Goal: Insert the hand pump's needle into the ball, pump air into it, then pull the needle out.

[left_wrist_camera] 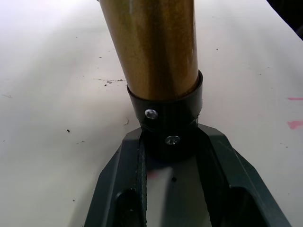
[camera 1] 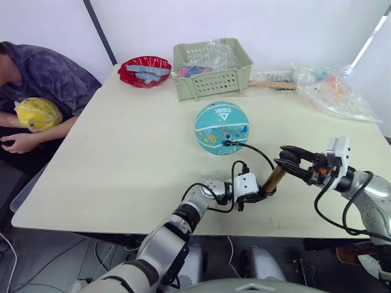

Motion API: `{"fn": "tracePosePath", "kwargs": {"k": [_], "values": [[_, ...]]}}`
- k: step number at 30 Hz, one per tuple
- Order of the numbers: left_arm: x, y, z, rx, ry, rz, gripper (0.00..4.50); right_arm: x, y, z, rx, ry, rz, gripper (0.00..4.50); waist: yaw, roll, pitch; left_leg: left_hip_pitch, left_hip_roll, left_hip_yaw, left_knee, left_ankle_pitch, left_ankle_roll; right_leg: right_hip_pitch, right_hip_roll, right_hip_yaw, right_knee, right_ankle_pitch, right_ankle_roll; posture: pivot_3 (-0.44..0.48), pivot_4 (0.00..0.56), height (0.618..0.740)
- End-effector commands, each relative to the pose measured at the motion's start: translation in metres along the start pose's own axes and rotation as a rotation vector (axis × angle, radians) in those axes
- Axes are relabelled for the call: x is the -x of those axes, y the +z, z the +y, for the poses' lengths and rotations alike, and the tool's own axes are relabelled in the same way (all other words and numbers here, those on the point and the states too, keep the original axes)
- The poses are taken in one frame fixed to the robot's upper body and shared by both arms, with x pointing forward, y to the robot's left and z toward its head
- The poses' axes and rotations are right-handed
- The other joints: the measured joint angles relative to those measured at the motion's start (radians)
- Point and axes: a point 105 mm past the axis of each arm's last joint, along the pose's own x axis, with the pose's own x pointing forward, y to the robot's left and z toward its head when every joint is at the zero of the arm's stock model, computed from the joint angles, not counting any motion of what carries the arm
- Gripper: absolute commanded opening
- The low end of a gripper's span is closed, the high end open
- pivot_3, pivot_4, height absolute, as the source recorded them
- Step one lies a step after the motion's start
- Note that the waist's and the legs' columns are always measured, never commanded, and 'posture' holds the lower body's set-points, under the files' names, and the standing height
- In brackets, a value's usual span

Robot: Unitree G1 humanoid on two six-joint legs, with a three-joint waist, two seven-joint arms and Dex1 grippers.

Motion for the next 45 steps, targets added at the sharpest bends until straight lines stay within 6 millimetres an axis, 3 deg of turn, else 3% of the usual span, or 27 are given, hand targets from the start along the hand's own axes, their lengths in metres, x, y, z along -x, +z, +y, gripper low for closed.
{"fn": "tracePosePath", "kwargs": {"k": [1,13,20,25,29,36,38,42,45], "values": [[0.003,-0.039,-0.028,0.06,-0.095,0.152,1.01,0.001,0.013,-0.006,-0.066,-0.019,-0.046,1.63,0.0,0.001,0.0,0.0,0.0,0.0,0.0,0.0,0.0,0.0,0.0,0.0,0.0,0.0,0.0,0.0,0.15,0.74],[0.002,-0.039,-0.031,0.056,-0.105,0.151,1.01,0.028,0.122,-0.023,0.062,-0.022,-0.191,1.63,0.002,0.012,0.012,-0.003,-0.001,0.0,0.001,0.0,0.0,-0.002,-0.001,0.0,0.0,0.0,0.0,0.0,0.15,0.74],[0.002,-0.039,-0.032,0.05,-0.115,0.152,1.01,0.043,0.165,-0.017,0.115,0.005,-0.204,1.63,0.003,0.013,0.016,-0.004,-0.001,0.0,0.001,0.0,0.0,-0.002,-0.002,0.0,0.0,0.0,0.0,0.0,0.15,0.74],[0.002,-0.039,-0.033,0.047,-0.118,0.153,1.01,0.047,0.177,-0.016,0.126,0.004,-0.204,1.63,0.004,0.013,0.017,-0.005,-0.001,0.0,0.001,0.0,0.0,-0.002,-0.002,0.0,0.0,0.0,0.0,0.0,0.15,0.74],[0.003,-0.04,-0.032,0.046,-0.121,0.157,1.01,0.042,0.164,-0.013,0.093,0.034,-0.174,1.63,0.004,0.013,0.017,-0.005,-0.001,0.0,0.001,0.0,0.0,-0.003,-0.002,0.0,0.0,0.0,0.0,0.0,0.15,0.74],[0.004,-0.04,-0.031,0.047,-0.118,0.157,1.01,0.03,0.109,-0.01,0.008,0.057,-0.062,1.63,0.002,0.012,0.017,-0.004,-0.001,0.0,0.001,0.0,0.0,-0.002,-0.002,-0.001,0.0,0.0,0.0,0.0,0.15,0.74],[0.004,-0.04,-0.031,0.048,-0.117,0.157,1.01,0.03,0.101,-0.009,0.008,0.06,-0.039,1.63,0.002,0.012,0.016,-0.003,-0.001,0.0,0.001,0.0,0.0,-0.001,-0.001,-0.001,0.0,0.0,0.0,0.0,0.15,0.74],[0.003,-0.039,-0.031,0.05,-0.114,0.155,1.01,0.026,0.037,-0.001,-0.09,0.086,0.063,1.63,0.001,0.004,0.01,-0.002,0.0,0.0,0.0,0.0,0.0,0.0,0.0,-0.001,0.0,0.0,0.0,0.0,0.15,0.74],[0.004,-0.04,-0.03,0.051,-0.11,0.155,1.01,0.024,0.016,0.003,-0.139,0.079,0.057,1.63,0.001,-0.001,0.003,-0.001,0.0,0.0,0.0,0.0,0.0,0.0,0.0,-0.001,0.0,0.0,0.0,0.0,0.15,0.74]]}}
